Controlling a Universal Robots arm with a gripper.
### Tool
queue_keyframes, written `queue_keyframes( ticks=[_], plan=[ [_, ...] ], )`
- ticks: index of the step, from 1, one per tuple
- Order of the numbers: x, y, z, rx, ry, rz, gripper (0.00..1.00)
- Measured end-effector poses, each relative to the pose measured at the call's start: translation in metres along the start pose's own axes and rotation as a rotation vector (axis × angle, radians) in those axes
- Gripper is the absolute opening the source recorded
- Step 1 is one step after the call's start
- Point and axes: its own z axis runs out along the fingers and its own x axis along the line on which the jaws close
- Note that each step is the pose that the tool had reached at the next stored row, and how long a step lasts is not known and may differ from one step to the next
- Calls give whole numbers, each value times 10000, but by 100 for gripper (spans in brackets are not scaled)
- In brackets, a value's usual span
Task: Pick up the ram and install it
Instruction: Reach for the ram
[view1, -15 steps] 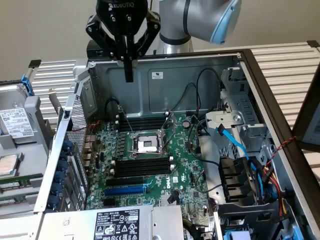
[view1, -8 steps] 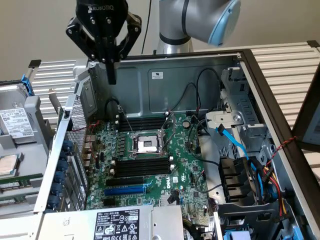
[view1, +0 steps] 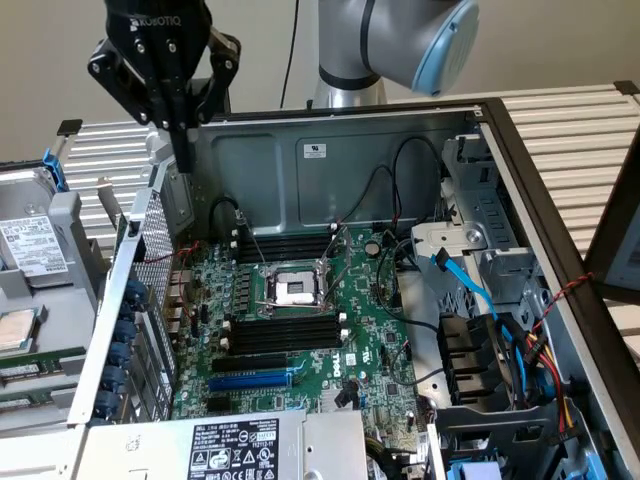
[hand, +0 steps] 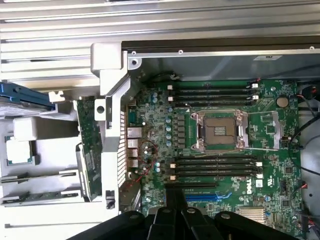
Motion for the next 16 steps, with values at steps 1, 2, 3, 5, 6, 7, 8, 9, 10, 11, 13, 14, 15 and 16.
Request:
queue_keyframes(
  ticks=[1, 2, 3, 5, 6, 7, 8, 9, 10, 11, 13, 14, 15, 16],
  plan=[
    [43, 5, 7, 1, 9, -1, 11],
    [84, 11, 13, 1, 18, -1, 11],
    [123, 17, 20, 1, 26, 0, 11],
    [208, 28, 34, 3, 46, 1, 11],
    [255, 32, 42, 3, 53, 1, 11],
    [300, 33, 49, 4, 61, 2, 11],
    [348, 32, 57, 5, 67, 3, 11],
    [390, 29, 64, 5, 71, 3, 11],
    [436, 25, 73, 5, 74, 2, 11],
    [481, 22, 81, 5, 77, 2, 11],
    [572, 15, 96, 5, 80, 3, 11],
    [617, 11, 103, 6, 82, 3, 11],
    [662, 8, 111, 5, 81, 2, 11],
    [707, 4, 119, 6, 82, 3, 11]
  ],
)
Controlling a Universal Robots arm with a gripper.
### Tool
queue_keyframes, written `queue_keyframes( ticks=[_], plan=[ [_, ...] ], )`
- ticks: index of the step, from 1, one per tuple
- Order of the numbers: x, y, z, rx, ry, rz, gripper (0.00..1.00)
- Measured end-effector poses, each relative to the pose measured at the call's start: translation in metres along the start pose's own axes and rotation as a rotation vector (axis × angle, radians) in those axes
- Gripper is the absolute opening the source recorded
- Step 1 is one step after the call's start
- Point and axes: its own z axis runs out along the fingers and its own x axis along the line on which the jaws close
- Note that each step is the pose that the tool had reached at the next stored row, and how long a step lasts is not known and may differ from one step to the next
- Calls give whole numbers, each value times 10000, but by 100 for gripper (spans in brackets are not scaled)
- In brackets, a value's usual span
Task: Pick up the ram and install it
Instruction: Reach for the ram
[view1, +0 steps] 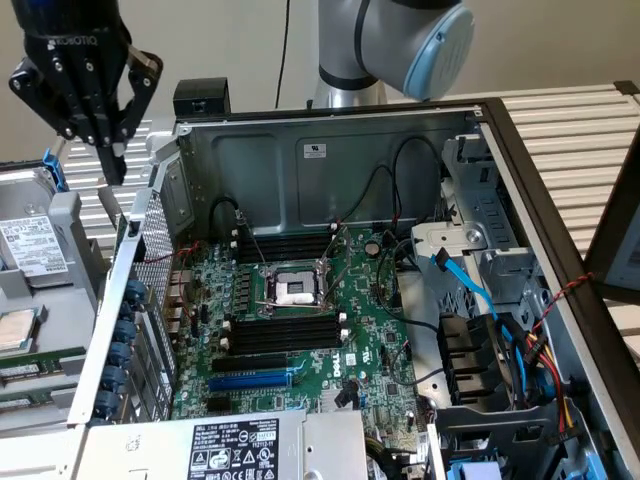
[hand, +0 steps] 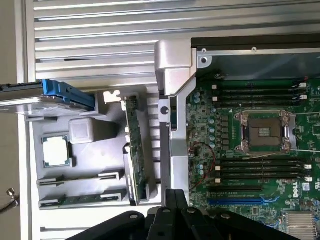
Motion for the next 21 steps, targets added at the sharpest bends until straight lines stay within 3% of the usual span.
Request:
queue_keyframes(
  ticks=[21],
  plan=[
    [952, -75, 151, 0, 0, 1, 11]
  ],
)
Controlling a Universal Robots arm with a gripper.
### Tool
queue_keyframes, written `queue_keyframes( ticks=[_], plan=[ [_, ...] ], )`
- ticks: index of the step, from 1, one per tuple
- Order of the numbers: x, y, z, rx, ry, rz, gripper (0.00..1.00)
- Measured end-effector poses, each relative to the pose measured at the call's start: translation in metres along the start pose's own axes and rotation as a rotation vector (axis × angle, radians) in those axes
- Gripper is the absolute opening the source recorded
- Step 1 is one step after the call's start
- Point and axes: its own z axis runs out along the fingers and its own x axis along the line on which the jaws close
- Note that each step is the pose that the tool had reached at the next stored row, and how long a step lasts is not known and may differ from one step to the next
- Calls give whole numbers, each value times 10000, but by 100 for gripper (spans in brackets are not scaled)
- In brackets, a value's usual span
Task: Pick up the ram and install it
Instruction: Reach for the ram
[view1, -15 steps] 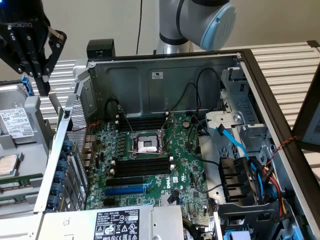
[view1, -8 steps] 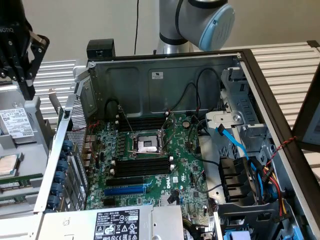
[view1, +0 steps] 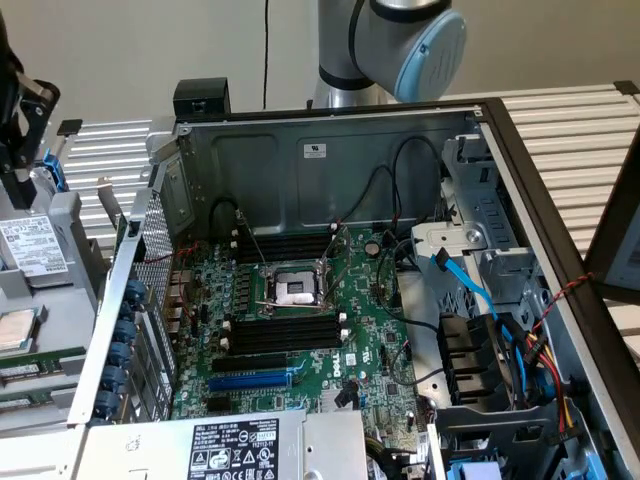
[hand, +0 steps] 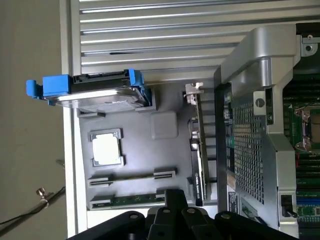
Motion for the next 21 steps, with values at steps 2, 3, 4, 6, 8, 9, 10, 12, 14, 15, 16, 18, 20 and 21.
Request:
queue_keyframes(
  ticks=[2, 3, 4, 6, 8, 9, 10, 12, 14, 15, 16, 18, 20, 21],
  plan=[
    [90, -7, 13, -1, -1, 0, 11],
    [134, -11, 19, 0, 0, -2, 11],
    [180, -14, 26, 0, 0, -1, 11],
    [270, -21, 38, 0, 1, 0, 11],
    [362, -28, 49, 1, 1, 0, 11],
    [405, -32, 53, 0, 0, -1, 11],
    [452, -35, 57, 0, 0, 0, 11],
    [542, -42, 61, 0, 1, -1, 11],
    [574, -44, 62, 0, 0, 0, 11],
    [574, -45, 62, 0, 0, -1, 11],
    [574, -45, 63, 0, 0, -1, 11],
    [574, -45, 63, 0, -1, -1, 11],
    [574, -45, 62, 0, 0, -1, 11],
    [575, -45, 62, 0, 0, -1, 11]
  ],
)
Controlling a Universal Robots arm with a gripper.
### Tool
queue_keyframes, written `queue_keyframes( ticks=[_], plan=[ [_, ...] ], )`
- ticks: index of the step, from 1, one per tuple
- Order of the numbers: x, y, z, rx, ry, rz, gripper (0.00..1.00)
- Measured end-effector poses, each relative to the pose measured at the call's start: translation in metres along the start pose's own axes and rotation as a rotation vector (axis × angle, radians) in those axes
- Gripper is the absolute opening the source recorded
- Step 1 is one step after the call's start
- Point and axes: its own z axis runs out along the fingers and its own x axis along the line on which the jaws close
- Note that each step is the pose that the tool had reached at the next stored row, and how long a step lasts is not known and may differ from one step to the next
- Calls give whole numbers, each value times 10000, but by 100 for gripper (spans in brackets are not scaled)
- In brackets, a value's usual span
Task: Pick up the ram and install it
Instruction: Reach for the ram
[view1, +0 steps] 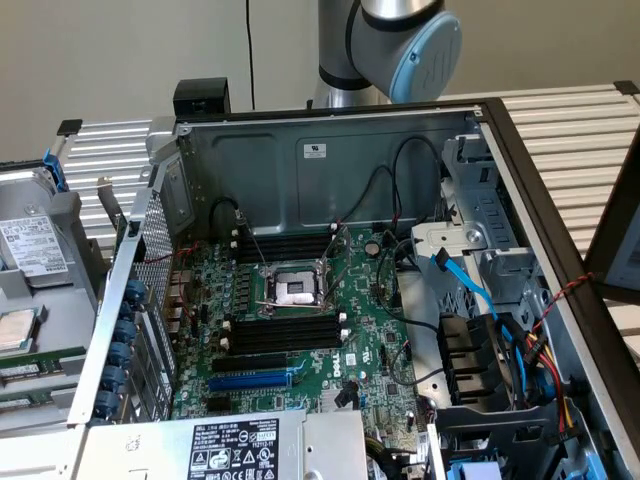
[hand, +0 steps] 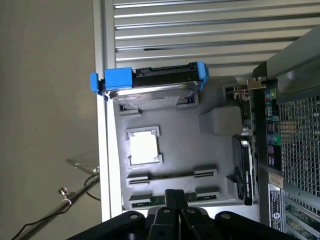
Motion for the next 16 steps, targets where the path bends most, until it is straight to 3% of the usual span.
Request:
queue_keyframes(
  ticks=[4, 16],
  plan=[
    [0, 0, 0, 0, 0, -1, 11],
    [1, 0, 7, 40, 111, -2335, 11]
  ],
)
